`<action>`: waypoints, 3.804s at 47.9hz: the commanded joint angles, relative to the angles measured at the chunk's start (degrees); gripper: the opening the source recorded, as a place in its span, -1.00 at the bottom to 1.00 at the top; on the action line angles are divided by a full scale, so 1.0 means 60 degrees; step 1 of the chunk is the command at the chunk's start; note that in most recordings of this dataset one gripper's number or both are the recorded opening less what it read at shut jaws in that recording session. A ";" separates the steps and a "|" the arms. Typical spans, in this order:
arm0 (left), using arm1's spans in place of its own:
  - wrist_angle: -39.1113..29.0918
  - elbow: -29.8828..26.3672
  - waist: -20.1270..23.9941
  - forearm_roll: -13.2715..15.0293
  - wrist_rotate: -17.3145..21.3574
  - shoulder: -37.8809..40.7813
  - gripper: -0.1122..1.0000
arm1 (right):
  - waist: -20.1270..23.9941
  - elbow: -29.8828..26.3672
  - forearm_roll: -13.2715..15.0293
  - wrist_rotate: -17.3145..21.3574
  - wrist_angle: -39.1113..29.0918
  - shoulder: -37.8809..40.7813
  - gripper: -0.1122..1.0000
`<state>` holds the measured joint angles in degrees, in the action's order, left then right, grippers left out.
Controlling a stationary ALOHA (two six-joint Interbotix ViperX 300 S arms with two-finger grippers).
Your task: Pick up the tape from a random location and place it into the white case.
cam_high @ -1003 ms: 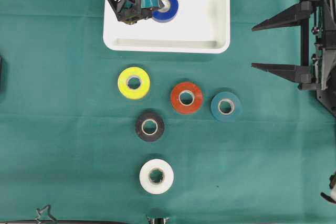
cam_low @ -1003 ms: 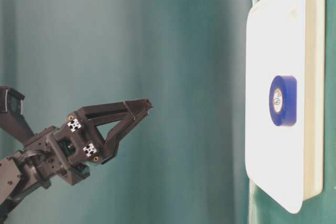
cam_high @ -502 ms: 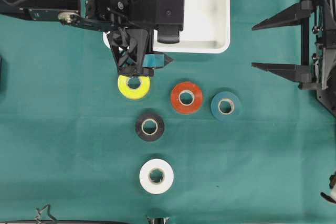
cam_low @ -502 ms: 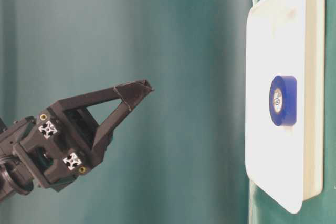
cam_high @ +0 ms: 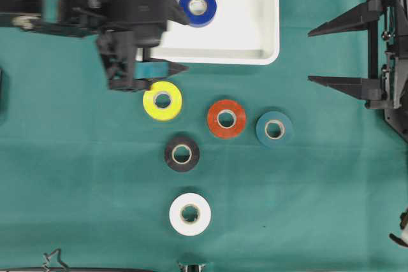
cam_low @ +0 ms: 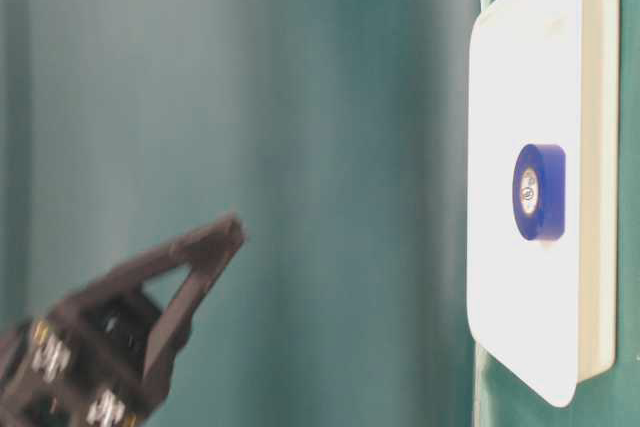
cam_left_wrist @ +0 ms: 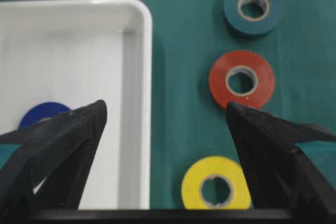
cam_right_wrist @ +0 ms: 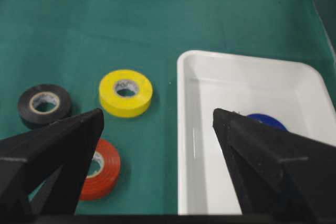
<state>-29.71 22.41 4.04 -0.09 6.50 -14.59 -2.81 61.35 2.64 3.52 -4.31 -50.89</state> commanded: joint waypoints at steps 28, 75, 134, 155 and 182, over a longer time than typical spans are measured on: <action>0.1860 0.3706 0.0205 0.0059 -0.0117 -0.4980 0.99 | -0.0015 -0.0293 0.0015 0.0015 -0.0117 -0.0073 0.85; 0.3369 0.6431 -0.0029 0.0132 -0.0688 -0.6328 0.96 | -0.0015 -0.0249 0.0015 0.0059 -0.0132 -0.0029 0.85; 0.3398 0.6416 -0.0029 0.0132 -0.0718 -0.6328 0.96 | 0.3691 -0.0234 -0.0190 0.0117 -0.0630 0.0366 0.85; 0.3398 0.6431 -0.0044 0.0132 -0.0703 -0.6255 0.96 | 0.3691 -0.1274 -0.0088 0.0059 0.0000 0.2080 0.85; 0.3398 0.6431 -0.0029 0.0146 -0.0703 -0.6211 0.96 | 0.3691 -0.4702 -0.0073 0.0059 0.0220 0.5977 0.85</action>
<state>-9.84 61.70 3.96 0.70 2.29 -52.12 19.25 37.18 2.11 3.87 -3.34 -16.96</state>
